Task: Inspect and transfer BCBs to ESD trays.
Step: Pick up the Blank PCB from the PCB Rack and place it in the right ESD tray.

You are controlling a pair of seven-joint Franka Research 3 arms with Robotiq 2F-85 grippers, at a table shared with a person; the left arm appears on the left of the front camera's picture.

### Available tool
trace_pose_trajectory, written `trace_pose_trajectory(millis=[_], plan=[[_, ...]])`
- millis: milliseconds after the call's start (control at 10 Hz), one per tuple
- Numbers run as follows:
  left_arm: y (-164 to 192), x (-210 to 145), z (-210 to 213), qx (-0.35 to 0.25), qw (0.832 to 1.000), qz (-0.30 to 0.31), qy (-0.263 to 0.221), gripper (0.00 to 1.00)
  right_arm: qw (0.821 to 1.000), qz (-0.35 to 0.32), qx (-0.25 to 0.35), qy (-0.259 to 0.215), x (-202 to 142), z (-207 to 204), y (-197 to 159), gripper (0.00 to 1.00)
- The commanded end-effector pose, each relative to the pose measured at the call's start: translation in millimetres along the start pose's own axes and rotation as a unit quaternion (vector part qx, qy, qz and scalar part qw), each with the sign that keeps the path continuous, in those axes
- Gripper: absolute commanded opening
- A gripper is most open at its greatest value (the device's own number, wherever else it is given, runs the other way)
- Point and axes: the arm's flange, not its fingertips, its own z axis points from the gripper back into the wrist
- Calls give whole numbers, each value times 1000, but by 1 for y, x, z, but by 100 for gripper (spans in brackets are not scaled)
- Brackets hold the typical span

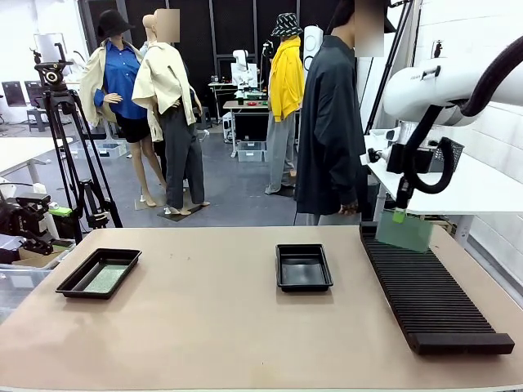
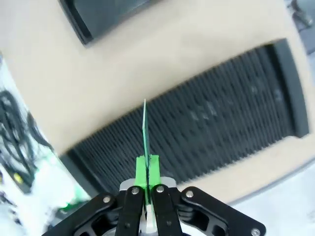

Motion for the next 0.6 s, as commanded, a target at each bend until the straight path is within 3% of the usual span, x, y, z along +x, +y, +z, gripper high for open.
trace_pose_trajectory(millis=[0,100,300,400,500], plan=[[-2,-1,0,1,1000,-1,2,100,987,-136,19,-88,5,-10,25,0],[-2,-1,0,1,1000,-1,2,100,974,-197,29,-112,10,-15,33,0],[-2,-1,0,1,1000,-1,2,100,945,-301,58,-115,21,-13,43,0],[-2,-1,0,1,1000,-1,2,100,935,-327,66,-122,25,-10,45,0],[-2,-1,0,1,1000,-1,2,100,912,-376,85,-138,27,-10,48,0]])
